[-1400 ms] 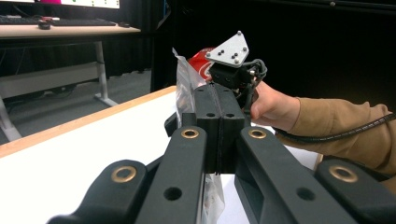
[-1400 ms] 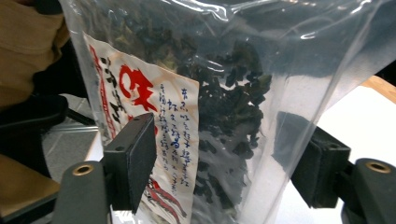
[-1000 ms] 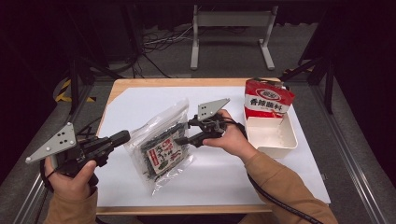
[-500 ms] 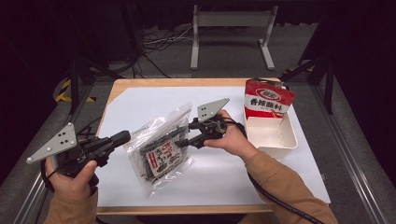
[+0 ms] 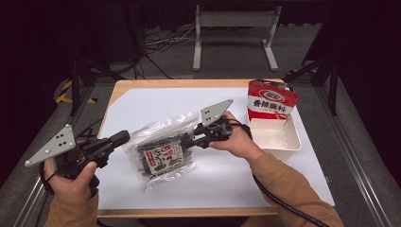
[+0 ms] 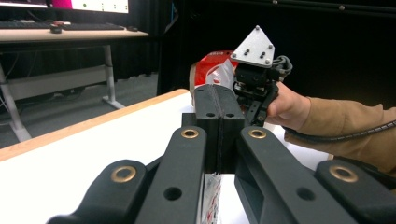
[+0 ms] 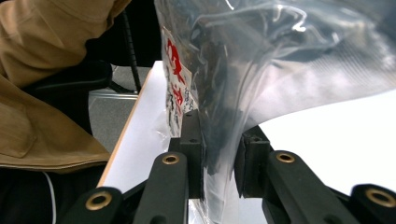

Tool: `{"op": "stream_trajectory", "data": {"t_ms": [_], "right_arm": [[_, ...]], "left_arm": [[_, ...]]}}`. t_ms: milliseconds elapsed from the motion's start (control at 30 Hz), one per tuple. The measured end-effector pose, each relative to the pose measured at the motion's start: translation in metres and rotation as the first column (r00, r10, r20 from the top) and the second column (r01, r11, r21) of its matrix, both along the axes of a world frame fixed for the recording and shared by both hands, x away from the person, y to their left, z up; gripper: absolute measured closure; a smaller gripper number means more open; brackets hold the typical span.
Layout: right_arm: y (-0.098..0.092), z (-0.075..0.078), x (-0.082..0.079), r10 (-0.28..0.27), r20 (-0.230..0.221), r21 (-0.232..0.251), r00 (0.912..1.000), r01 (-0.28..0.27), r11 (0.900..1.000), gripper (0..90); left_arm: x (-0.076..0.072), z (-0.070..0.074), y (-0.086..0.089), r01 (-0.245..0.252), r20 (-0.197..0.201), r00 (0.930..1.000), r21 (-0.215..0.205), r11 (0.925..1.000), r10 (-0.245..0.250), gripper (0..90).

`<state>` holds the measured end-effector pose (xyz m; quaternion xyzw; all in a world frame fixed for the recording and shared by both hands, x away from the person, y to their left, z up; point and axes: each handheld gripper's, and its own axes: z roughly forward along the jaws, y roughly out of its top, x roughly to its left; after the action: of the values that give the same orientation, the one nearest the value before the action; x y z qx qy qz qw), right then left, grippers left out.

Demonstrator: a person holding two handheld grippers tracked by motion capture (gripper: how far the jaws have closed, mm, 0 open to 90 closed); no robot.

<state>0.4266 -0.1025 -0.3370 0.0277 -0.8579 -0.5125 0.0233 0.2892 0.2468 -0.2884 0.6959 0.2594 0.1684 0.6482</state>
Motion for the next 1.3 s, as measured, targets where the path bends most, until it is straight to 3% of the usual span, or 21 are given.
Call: {"op": "stream_trajectory", "data": {"t_ms": [267, 300, 333, 367, 633, 867, 1300], "right_arm": [[-0.014, 0.014, -0.019, -0.026, 0.016, -0.004, 0.9995, 0.026, 1.000, 77.1], [-0.016, 0.016, -0.021, -0.031, 0.019, -0.006, 0.9994, 0.031, 1.000, 77.3], [-0.019, 0.018, -0.023, -0.041, 0.013, -0.003, 0.9991, 0.041, 0.999, 77.3], [-0.023, 0.021, -0.024, -0.052, 0.009, -0.005, 0.9986, 0.052, 0.999, 77.3], [-0.046, 0.030, -0.029, -0.134, 0.000, -0.029, 0.9909, 0.134, 0.991, 77.4], [-0.076, 0.048, -0.034, -0.234, -0.008, -0.018, 0.9722, 0.234, 0.972, 77.3], [-0.116, 0.069, -0.046, -0.338, 0.012, -0.006, 0.9411, 0.338, 0.941, 77.2]], "left_arm": [[-0.001, 0.001, -0.002, 0.002, 0.014, 0.9999, -0.011, 0.9999, -0.002, 89.2], [-0.001, 0.002, -0.004, -0.003, 0.001, 1.0000, -0.008, 1.0000, 0.003, 78.1], [-0.001, 0.002, -0.004, -0.003, 0.001, 1.0000, -0.008, 1.0000, 0.003, 72.6], [-0.001, 0.003, -0.007, -0.020, -0.001, 0.9998, 0.027, 0.9994, 0.020, 68.8], [0.000, 0.005, -0.010, -0.030, 0.006, 0.9995, 0.052, 0.9982, 0.029, 52.7], [0.014, -0.005, -0.014, -0.053, -0.010, 0.9984, 0.105, 0.9930, 0.055, 34.4], [0.034, -0.024, -0.017, -0.043, -0.065, 0.9964, 0.164, 0.9856, 0.054, 25.2]]}}
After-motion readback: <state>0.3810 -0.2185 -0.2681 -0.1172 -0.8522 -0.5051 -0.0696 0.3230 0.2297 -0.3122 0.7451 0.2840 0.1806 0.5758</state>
